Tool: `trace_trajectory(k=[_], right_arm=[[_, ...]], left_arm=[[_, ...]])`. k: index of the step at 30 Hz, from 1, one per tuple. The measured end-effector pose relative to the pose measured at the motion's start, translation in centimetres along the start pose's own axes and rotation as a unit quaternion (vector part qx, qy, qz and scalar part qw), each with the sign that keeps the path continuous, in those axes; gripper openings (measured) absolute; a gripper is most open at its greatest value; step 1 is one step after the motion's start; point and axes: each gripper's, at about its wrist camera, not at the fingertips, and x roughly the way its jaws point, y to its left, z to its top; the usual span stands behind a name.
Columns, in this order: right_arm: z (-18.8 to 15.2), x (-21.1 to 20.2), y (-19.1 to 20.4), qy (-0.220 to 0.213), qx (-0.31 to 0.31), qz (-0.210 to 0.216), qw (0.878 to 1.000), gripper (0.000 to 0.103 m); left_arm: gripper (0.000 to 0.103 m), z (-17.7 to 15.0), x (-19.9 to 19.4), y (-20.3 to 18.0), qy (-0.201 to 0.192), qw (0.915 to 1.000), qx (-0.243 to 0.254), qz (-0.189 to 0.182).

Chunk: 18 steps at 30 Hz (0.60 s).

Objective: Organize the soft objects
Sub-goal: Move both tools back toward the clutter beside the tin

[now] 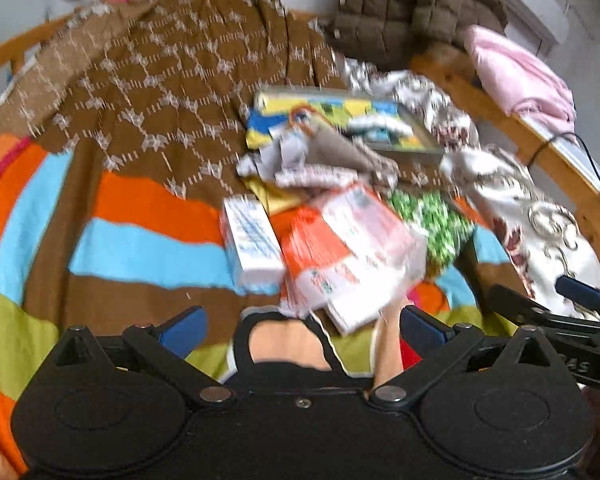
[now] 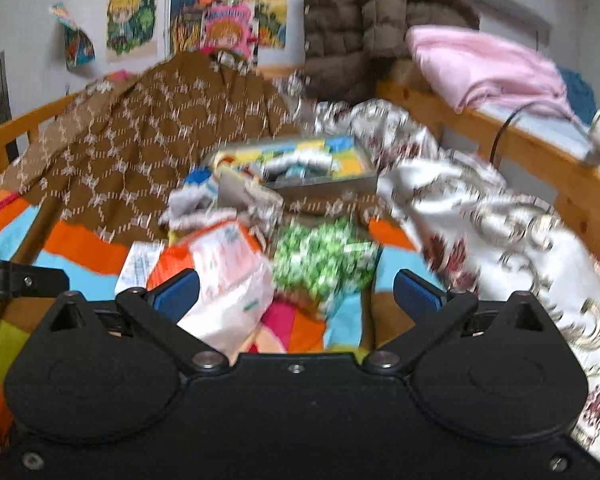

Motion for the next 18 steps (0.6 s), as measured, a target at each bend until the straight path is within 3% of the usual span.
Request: trace_trajectory(k=[9, 18], right_arm=[[-0.7, 1.2, 1.8, 0.036, -0.039, -0.023, 0.998, 0.102], [-0.7, 2.4, 2.3, 0.051, -0.055, -0.018, 0.997, 0.102]], left_arm=[[0.102, 0.1, 0.9, 1.3, 0.045, 0.9978, -0.047, 0.016], [0.102, 0.1, 1.9, 1.2, 0.068, 0.9954, -0.024, 0.064]])
